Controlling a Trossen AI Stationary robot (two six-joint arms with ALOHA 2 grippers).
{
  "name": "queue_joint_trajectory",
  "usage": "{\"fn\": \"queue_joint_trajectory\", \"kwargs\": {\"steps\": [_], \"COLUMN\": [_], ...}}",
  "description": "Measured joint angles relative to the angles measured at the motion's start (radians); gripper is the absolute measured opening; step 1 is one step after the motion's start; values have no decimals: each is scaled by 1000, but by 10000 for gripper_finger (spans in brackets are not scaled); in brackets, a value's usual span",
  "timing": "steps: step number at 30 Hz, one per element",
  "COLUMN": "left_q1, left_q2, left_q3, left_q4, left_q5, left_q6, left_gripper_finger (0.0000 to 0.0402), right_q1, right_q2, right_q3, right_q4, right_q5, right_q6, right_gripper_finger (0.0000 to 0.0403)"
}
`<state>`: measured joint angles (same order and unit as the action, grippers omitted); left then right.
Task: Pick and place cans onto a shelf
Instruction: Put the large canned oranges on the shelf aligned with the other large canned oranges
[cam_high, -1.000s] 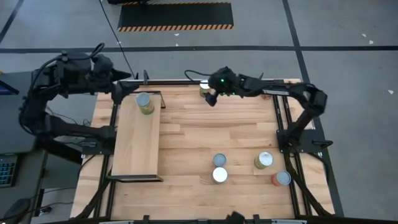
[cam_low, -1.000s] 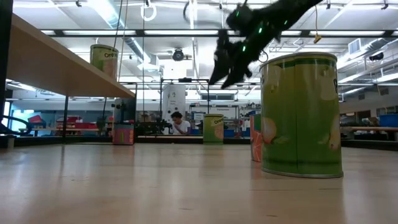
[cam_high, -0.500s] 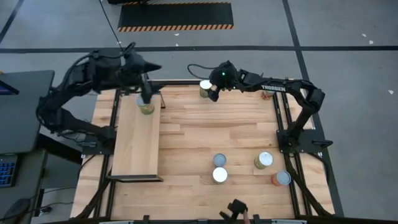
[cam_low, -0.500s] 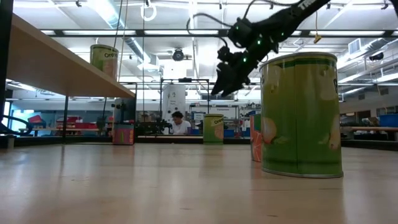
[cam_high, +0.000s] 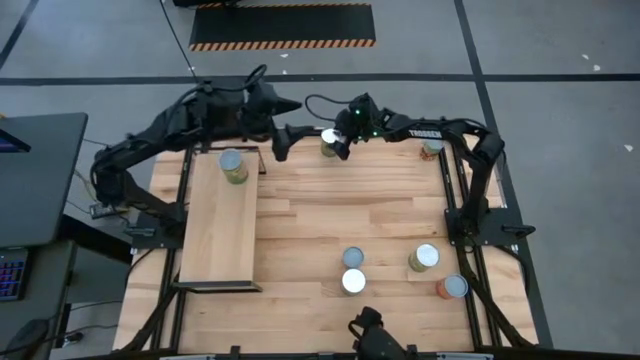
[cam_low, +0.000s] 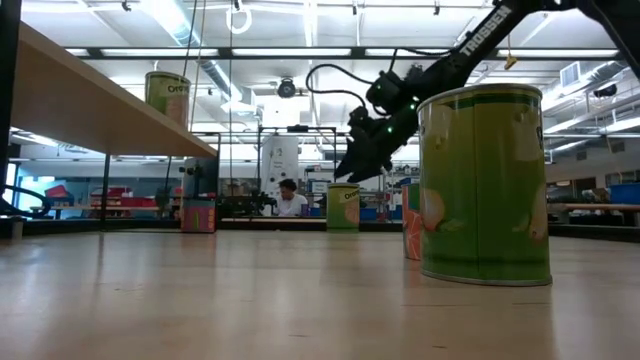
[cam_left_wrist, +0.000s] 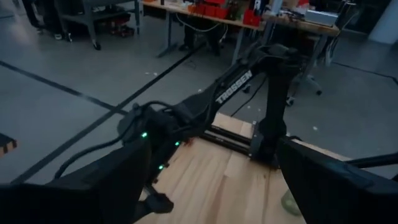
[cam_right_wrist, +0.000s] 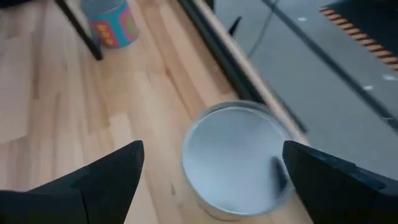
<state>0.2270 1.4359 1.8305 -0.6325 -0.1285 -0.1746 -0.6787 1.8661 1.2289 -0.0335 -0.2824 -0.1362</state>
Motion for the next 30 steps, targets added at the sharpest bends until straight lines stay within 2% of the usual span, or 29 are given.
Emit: {"fn": "queue_joint_trajectory", "kwargs": {"steps": [9,18,25,30], "left_q1": [-43,-71,-111,-159], "left_q2": [-3,-18,-70,-136], "left_q3": [0,0,1,1], "left_q4": [-1,-98,-110,-229], "left_q5": [-12,-12,-1,2], "left_q6": [-24,-24,31,96], "left_gripper_finger": [354,354,354,354], "right_q1": [46,170,308,382], "right_q2": [14,14,12,-73], "right_q3": [0,0,0,-2], "right_q4": [5,-12,1,22], "right_q5": [-104,-117,-75,-5], "right_q6": [-64,-53,-2,39], "right_gripper_finger": [385,379,378,377]}}
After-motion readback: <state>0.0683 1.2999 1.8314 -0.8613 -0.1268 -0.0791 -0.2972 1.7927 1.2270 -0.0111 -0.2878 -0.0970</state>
